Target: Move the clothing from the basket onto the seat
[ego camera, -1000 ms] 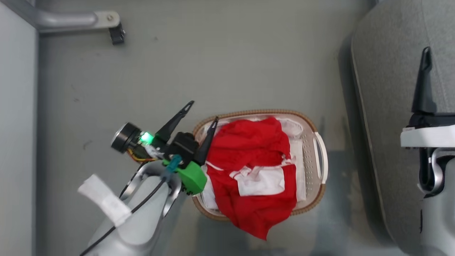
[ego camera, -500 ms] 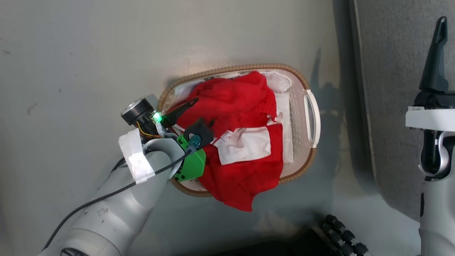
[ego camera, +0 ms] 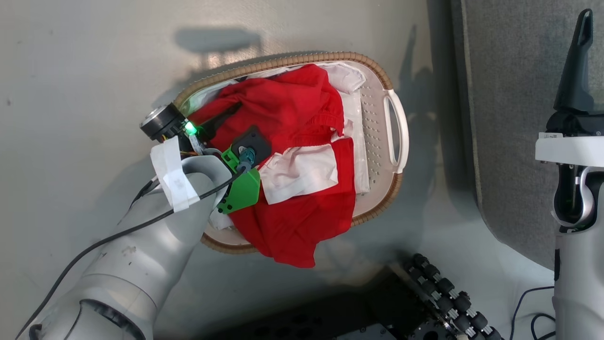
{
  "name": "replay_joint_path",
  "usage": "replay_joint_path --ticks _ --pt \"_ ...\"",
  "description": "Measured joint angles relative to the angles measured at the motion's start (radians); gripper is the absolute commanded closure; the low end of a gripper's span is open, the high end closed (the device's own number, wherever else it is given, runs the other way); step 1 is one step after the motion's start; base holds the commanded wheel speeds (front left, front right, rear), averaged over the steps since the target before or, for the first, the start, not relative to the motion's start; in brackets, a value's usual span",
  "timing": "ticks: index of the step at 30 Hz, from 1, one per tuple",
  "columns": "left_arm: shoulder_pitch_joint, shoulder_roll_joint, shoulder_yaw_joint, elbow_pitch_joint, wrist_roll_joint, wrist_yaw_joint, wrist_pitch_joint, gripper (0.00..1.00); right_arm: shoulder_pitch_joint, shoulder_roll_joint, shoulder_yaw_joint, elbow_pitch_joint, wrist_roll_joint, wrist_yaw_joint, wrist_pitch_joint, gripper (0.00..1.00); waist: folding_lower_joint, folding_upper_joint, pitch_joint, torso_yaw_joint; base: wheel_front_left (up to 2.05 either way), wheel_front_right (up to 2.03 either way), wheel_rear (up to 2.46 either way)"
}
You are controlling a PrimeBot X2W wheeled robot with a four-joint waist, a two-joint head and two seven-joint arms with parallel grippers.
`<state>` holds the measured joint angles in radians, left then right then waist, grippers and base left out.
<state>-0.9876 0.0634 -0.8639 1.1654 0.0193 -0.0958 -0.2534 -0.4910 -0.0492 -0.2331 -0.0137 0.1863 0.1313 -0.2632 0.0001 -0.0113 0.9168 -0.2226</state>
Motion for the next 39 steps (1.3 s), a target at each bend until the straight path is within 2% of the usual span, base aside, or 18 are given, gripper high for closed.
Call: replay_joint_path --ticks 1,3,4,5,13,21,32,39 --pt "-0.005 -0.001 0.000 0.006 -0.003 0.001 0.000 0.00 -0.001 0.000 0.002 0.001 0.002 0.000 0.000 0.00 0.0000 0.0000 0.004 -0.003 0.00 0.00 0.00" --pt "-0.010 -0.003 -0.001 0.017 -0.010 0.004 0.000 0.60 -0.001 0.000 0.005 0.003 0.006 0.000 0.000 0.00 0.0000 0.0000 0.009 -0.008 0.00 0.00 0.00" --pt "-0.012 -0.005 -0.001 0.022 -0.012 0.005 -0.001 0.85 -0.002 0.000 0.008 0.004 0.008 0.000 0.000 0.00 0.0000 0.0000 0.010 -0.009 0.00 0.00 0.00" --pt "-0.013 -0.006 -0.004 0.026 -0.016 0.005 -0.001 1.00 -0.002 0.000 0.010 0.006 0.008 0.000 0.000 0.00 -0.0001 0.0000 0.010 -0.009 0.00 0.00 0.00" --pt "0.003 -0.012 -0.013 -0.011 -0.060 0.008 -0.004 1.00 -0.002 0.000 0.012 0.025 0.007 0.000 0.000 0.00 -0.0001 0.0000 -0.017 0.006 0.00 0.00 0.00" --pt "0.098 -0.013 -0.013 -0.157 -0.118 0.035 -0.009 1.00 0.015 0.000 0.034 0.047 -0.025 0.000 0.000 0.00 -0.0001 0.0000 -0.096 0.032 0.00 0.00 0.00" --pt "0.239 0.007 0.021 -0.402 -0.164 0.042 -0.011 1.00 0.111 0.001 0.064 0.097 -0.104 0.000 0.000 0.00 -0.0001 0.0000 -0.290 0.088 0.00 0.00 0.00" --pt "0.282 0.043 0.020 -0.485 -0.182 0.019 -0.011 1.00 0.225 0.001 0.124 0.151 -0.138 0.000 0.000 0.00 -0.0002 0.0000 -0.457 0.126 0.00 0.00 0.00"
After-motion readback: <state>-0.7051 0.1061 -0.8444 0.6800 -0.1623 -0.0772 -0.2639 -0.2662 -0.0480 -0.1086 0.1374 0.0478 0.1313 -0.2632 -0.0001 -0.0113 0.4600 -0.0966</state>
